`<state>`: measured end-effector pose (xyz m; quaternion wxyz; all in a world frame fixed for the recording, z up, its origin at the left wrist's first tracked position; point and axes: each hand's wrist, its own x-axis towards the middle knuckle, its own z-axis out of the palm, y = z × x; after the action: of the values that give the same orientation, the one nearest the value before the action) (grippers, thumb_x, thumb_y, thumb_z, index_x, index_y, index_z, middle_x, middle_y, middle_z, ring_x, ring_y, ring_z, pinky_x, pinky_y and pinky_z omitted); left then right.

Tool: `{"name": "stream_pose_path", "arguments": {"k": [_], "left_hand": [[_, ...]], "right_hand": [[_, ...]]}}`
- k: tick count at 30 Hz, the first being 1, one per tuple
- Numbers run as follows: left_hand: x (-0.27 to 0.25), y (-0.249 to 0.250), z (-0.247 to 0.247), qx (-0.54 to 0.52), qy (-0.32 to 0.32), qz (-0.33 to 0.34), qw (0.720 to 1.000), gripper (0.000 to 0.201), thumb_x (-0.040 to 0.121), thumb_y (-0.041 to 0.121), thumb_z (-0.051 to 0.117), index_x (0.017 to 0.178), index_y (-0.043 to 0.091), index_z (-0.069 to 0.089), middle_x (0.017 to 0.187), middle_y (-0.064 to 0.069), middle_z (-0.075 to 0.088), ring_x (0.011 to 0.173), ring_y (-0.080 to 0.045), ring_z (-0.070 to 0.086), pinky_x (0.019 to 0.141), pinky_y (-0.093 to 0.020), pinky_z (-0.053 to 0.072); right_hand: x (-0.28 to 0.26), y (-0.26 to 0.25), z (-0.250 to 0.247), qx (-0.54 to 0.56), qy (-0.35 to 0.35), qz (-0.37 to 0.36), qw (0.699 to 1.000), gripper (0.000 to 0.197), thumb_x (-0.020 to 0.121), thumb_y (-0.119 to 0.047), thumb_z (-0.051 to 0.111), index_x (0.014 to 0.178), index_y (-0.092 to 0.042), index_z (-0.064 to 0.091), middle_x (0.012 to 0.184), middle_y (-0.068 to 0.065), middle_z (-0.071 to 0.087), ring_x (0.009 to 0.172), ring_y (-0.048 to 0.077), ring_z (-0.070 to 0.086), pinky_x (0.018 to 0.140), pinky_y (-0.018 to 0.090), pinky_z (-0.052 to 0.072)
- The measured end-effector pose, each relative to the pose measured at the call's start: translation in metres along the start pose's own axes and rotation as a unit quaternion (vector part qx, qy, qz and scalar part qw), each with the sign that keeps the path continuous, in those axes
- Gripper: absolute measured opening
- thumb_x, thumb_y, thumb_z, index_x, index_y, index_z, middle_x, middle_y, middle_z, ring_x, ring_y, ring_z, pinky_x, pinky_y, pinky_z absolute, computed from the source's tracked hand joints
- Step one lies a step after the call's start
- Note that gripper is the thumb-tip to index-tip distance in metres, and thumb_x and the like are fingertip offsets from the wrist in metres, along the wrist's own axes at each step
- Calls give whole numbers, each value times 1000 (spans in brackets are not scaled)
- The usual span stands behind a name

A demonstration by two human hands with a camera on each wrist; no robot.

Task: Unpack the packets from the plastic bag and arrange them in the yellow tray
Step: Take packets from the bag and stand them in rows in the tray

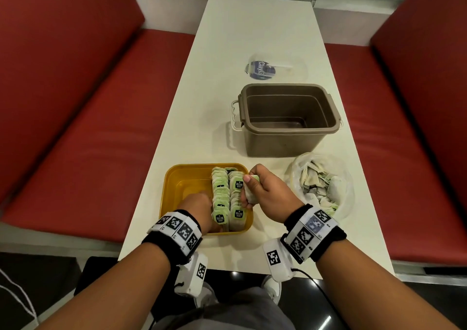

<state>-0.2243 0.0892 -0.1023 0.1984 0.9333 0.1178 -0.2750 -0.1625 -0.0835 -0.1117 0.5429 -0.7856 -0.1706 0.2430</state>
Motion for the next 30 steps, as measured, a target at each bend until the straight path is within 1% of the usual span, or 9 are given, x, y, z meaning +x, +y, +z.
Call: {"name": "stream_pose_path", "arguments": {"k": [3,6,9,13,17,23,26,28,30], "left_hand": [[8,-4,8,-28,30,-23,999,25,83,32,72,92,19,53,99,-6,66,91,-27,64,69,-29,47],[12,-6,12,-52,72,-36,995,42,80,39,72,108,17,50,97,-3,64,85,-25,61,66,-29,46],[14,-6,15,-50,64,-32,996,59,75,45,76,119,19,47,103,-5,65,93,-26,64,74,-30,51],[19,-8,16,-13,52,-43,998,73,68,44,83,121,15,42,104,-5,65,95,-26,65,79,-34,55],[20,-7,17,-36,63,-48,996,72,68,49,78,120,17,41,107,-4,65,96,-25,64,81,-34,55],[18,-6,14,-72,85,-32,993,70,72,39,80,125,15,42,113,-9,62,102,-29,63,84,-36,53],[16,-10,7,-60,63,-14,996,77,62,43,86,120,19,42,108,-3,63,98,-25,62,83,-37,53],[13,-12,-3,-46,79,13,996,65,59,47,87,104,26,44,96,6,61,87,-18,60,73,-34,50],[9,-11,-16,-66,113,68,989,51,64,53,82,93,32,46,88,12,58,80,-12,57,69,-32,48]], "right_hand": [[1,0,-1,5,-4,6,1000,22,106,-26,41,91,-10,40,69,14,65,60,27,63,65,44,55],[2,0,0,16,-1,17,1000,25,106,-30,40,91,-10,40,67,10,66,62,29,65,67,49,56],[2,0,1,21,0,24,999,26,106,-31,39,91,-9,39,68,10,65,63,31,65,69,51,56],[2,-1,1,22,-2,31,999,24,106,-29,39,92,-10,40,71,11,66,64,29,66,69,48,57],[2,-1,1,16,-2,31,999,24,106,-29,39,92,-9,40,71,12,65,64,28,66,69,49,57],[0,-3,3,22,-7,30,999,23,106,-27,41,89,-12,40,70,11,65,63,31,64,67,49,56],[1,-7,2,41,-31,46,998,22,105,-26,43,88,-13,43,74,12,66,65,33,64,61,44,56],[2,-9,1,30,-43,49,997,21,105,-26,45,87,-14,46,79,13,66,68,32,66,56,38,57],[4,-9,2,13,-41,40,998,22,103,-28,51,87,-13,50,82,17,62,71,34,68,55,41,58]]}}
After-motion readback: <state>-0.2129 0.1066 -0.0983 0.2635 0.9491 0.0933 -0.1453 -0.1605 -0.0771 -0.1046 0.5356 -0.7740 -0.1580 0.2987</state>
